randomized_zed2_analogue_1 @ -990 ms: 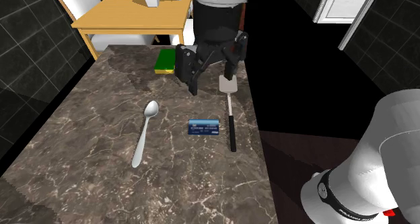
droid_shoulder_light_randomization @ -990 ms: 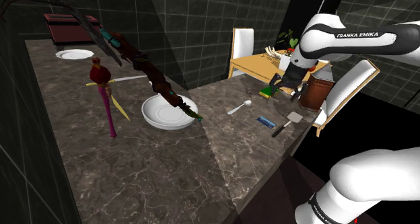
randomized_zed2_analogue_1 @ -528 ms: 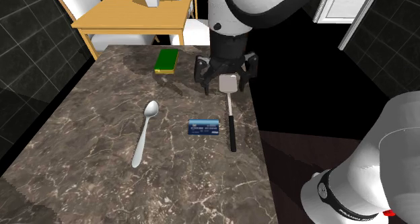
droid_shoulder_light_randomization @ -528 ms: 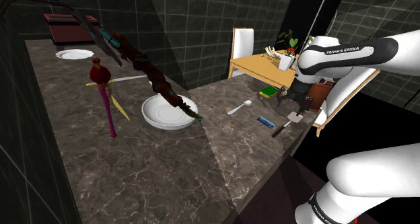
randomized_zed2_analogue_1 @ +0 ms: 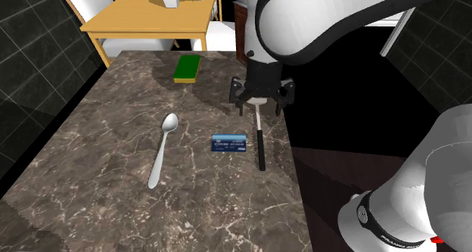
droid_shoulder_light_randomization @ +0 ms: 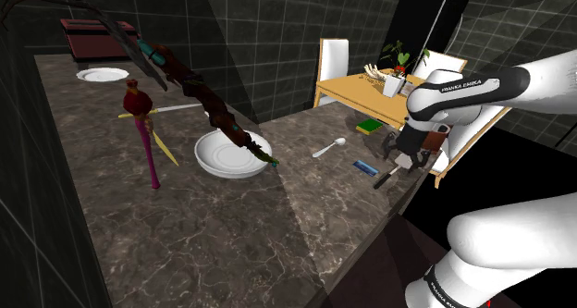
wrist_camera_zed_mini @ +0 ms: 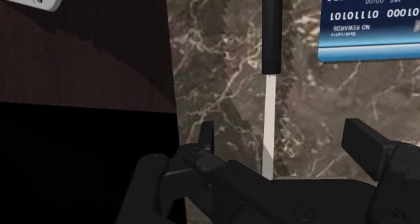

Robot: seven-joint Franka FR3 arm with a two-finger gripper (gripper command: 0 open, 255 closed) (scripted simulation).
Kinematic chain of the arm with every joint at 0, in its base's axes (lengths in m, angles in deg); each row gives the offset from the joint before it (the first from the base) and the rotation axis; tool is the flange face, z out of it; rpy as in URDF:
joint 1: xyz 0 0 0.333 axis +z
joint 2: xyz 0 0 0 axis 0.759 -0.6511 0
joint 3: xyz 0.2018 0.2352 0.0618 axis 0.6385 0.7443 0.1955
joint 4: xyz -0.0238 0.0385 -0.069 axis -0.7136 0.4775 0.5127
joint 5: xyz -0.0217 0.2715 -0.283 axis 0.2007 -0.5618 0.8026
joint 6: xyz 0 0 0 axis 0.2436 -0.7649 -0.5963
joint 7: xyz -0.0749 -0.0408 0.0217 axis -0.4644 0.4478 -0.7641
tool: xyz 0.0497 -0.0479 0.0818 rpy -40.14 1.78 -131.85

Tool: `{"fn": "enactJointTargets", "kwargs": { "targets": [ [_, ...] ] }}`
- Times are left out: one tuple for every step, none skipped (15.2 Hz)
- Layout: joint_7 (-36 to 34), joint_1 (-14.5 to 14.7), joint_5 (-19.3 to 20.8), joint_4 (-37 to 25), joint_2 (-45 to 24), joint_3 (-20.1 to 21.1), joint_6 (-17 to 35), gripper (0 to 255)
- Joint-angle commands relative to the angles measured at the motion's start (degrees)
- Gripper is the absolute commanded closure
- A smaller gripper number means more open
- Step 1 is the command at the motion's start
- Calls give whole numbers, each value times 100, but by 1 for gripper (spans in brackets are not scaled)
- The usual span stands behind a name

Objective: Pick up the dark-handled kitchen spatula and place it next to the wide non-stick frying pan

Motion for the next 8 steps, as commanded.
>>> {"fn": "enactJointTargets", "kwargs": {
  "targets": [
    [-2, 6, -11, 114, -80, 4, 198, 0],
    [0, 8, -15, 142, -107, 4, 252, 0],
    [0, 8, -14, 142, -106, 4, 252, 0],
    [0, 8, -15, 142, -107, 4, 252, 0],
    [0, 8, -15, 142, -107, 4, 252, 0],
    [0, 8, -15, 142, -107, 4, 252, 0],
    [0, 8, -15, 142, -107, 4, 252, 0],
    [0, 8, -15, 142, -107, 4, 252, 0]
  ]
}}
